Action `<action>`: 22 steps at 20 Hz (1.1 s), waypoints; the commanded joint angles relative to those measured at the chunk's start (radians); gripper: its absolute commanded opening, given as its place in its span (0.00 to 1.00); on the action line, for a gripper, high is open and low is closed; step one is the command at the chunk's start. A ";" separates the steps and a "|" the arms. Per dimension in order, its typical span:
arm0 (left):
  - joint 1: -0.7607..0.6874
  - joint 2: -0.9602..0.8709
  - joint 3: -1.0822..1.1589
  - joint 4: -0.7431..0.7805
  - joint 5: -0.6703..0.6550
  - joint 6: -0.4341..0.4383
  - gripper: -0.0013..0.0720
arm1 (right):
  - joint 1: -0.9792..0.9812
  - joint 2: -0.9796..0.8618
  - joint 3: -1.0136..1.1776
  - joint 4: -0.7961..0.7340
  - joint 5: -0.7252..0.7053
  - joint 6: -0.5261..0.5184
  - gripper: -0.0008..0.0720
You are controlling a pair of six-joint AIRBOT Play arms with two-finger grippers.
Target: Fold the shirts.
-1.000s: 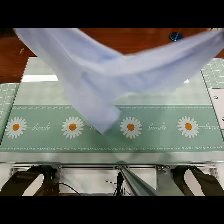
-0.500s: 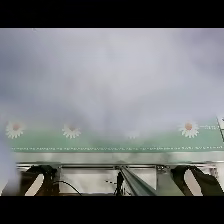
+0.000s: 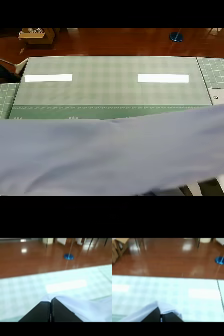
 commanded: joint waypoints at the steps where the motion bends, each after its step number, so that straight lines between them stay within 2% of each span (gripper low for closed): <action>1: -0.001 -0.003 -0.159 0.071 -0.074 0.025 0.04 | 0.001 -0.011 -0.166 -0.097 0.048 -0.086 0.04; 4: 0.000 -0.036 -0.491 0.154 -0.025 0.076 0.04 | 0.001 -0.082 -0.451 -0.152 0.032 -0.128 0.04; 6: -0.001 -0.090 -0.686 0.127 0.149 0.107 0.04 | 0.001 -0.183 -0.575 -0.137 -0.035 -0.135 0.04; 8: -0.001 -0.177 -0.806 0.060 0.351 0.152 0.04 | 0.002 -0.312 -0.605 -0.104 -0.129 -0.135 0.04; 13: -0.001 -0.497 -0.839 -0.018 0.784 0.229 0.04 | 0.002 -0.583 -0.605 0.028 -0.411 -0.185 0.04; 17: -0.001 -0.672 -0.839 -0.148 1.022 0.298 0.04 | 0.002 -0.738 -0.605 0.104 -0.575 -0.201 0.04; 20: -0.001 -0.746 -0.839 -0.167 1.199 0.297 0.04 | 0.009 -0.822 -0.605 0.156 -0.717 -0.219 0.04; 22: -0.001 -0.795 -0.839 -0.167 1.259 0.297 0.04 | 0.029 -0.869 -0.605 0.154 -0.806 -0.222 0.04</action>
